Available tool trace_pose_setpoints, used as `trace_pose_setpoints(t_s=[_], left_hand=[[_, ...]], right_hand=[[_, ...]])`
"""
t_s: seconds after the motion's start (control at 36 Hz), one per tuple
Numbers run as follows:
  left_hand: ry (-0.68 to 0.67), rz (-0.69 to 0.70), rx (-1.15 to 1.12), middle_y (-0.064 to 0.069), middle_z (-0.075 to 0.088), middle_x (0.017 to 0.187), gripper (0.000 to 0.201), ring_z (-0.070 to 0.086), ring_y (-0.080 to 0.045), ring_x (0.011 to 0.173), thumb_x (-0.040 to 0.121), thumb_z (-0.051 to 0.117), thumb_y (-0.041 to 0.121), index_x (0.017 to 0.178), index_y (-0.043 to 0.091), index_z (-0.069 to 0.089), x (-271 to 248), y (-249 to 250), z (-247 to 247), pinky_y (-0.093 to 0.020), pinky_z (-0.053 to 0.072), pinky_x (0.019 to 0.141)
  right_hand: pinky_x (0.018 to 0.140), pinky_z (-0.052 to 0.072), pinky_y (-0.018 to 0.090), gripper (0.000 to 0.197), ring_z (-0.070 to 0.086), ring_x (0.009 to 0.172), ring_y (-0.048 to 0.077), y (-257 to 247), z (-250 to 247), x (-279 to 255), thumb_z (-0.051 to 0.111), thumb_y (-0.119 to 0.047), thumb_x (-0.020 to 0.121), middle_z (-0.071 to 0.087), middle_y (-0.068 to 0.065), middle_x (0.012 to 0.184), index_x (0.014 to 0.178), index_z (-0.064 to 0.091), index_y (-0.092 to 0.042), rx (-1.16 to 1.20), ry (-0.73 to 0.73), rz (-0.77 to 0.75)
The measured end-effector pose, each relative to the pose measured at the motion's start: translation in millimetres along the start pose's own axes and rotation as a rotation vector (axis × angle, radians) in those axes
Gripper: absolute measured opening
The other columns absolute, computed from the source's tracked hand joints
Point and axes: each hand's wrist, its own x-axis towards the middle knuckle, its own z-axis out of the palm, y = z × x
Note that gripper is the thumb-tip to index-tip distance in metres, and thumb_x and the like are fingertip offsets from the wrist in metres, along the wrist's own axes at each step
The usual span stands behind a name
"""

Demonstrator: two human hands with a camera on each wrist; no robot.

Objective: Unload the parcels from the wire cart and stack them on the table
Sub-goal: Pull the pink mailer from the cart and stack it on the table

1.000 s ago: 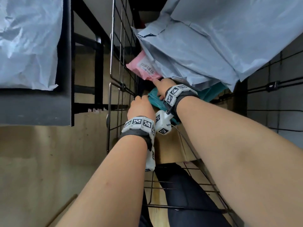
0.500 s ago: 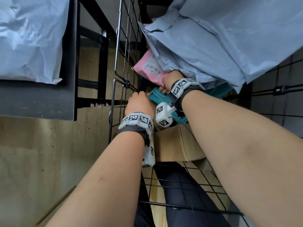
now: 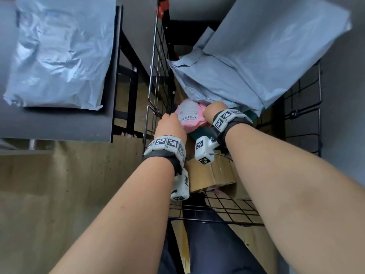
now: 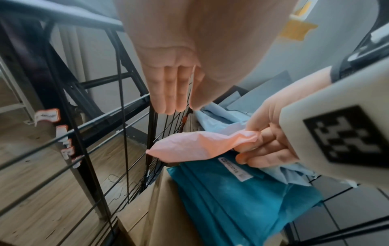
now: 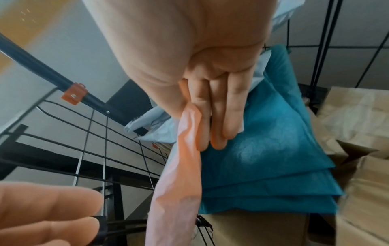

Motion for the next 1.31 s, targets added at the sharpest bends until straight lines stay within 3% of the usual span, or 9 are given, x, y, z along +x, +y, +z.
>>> trace_pose_setpoints(t_s=[0.08,0.25,0.42,0.64,0.78,0.94,1.11,1.25,1.31], left_hand=[[0.01,0.014,-0.004,-0.012,0.047,0.127,0.037,0.052,-0.031,0.115,0.087,0.051,0.009,0.125,0.013,0.051,-15,0,-10,-0.04,0.046,0.089],[0.036,0.06,-0.032,-0.012,0.045,0.13,0.038,0.05,-0.032,0.117,0.09,0.043,0.007,0.127,0.012,0.05,-43,-5,-31,-0.039,0.043,0.089],[0.051,0.122,-0.062,-0.013,0.046,0.132,0.037,0.051,-0.032,0.117,0.091,0.041,0.008,0.128,0.012,0.049,-66,-17,-56,-0.038,0.042,0.09],[0.136,0.189,-0.094,-0.013,0.046,0.133,0.037,0.05,-0.032,0.119,0.094,0.042,0.01,0.13,0.012,0.047,-97,-51,-106,-0.037,0.042,0.092],[0.257,0.211,-0.142,-0.011,0.049,0.133,0.036,0.05,-0.029,0.121,0.093,0.043,0.011,0.129,0.011,0.048,-118,-90,-136,-0.037,0.042,0.094],[0.422,0.323,-0.12,-0.011,0.051,0.126,0.038,0.049,-0.031,0.117,0.092,0.046,0.015,0.129,0.015,0.048,-133,-145,-172,-0.042,0.043,0.096],[0.575,0.399,-0.037,-0.002,0.032,0.149,0.053,0.029,-0.025,0.135,0.091,0.054,0.021,0.141,0.027,0.037,-151,-206,-204,-0.041,0.03,0.111],[0.529,0.327,0.136,0.003,0.015,0.157,0.058,0.009,-0.023,0.145,0.089,0.054,0.028,0.141,0.04,0.031,-157,-260,-221,-0.046,0.016,0.116],[0.501,0.281,0.146,0.004,0.021,0.156,0.047,0.012,-0.023,0.144,0.089,0.054,0.037,0.135,0.041,0.042,-160,-281,-225,-0.047,0.017,0.115]], right_hand=[[0.091,0.047,0.033,0.036,0.057,0.117,0.029,-4,-11,-25,0.038,-0.016,0.102,0.057,0.015,0.131,0.133,0.051,-0.004,-0.303,-0.051,-0.065],[0.095,0.046,0.037,0.035,0.056,0.12,0.029,-3,-28,-67,0.047,-0.013,0.098,0.056,0.013,0.133,0.13,0.055,-0.003,-0.313,0.034,-0.087],[0.094,0.048,0.035,0.035,0.057,0.118,0.03,-13,-36,-115,0.047,-0.013,0.097,0.057,0.015,0.13,0.129,0.055,-0.003,-0.166,0.152,-0.068],[0.082,0.045,0.031,0.032,0.06,0.102,0.031,-43,-33,-174,0.04,-0.003,0.093,0.065,0.016,0.113,0.107,0.069,-0.002,-0.067,0.429,-0.22],[0.067,0.039,0.031,0.027,0.049,0.08,0.027,-73,-13,-227,0.04,0.006,0.083,0.063,0.026,0.103,0.096,0.064,0.006,0.113,0.549,-0.344],[0.065,0.035,0.026,0.033,0.049,0.079,0.024,-111,26,-273,0.04,0.01,0.076,0.06,0.014,0.086,0.081,0.067,-0.008,0.04,0.496,-0.438],[0.065,0.035,0.022,0.036,0.058,0.087,0.033,-152,81,-306,0.039,0.01,0.077,0.067,0.018,0.098,0.089,0.07,-0.005,-0.06,0.393,-0.555],[0.068,0.039,0.022,0.035,0.054,0.081,0.023,-187,127,-325,0.039,0.01,0.08,0.061,0.009,0.085,0.077,0.066,-0.013,-0.099,0.29,-0.613],[0.067,0.039,0.022,0.037,0.054,0.077,0.022,-199,145,-331,0.038,0.01,0.081,0.059,0.005,0.08,0.07,0.061,-0.017,-0.078,0.248,-0.615]])
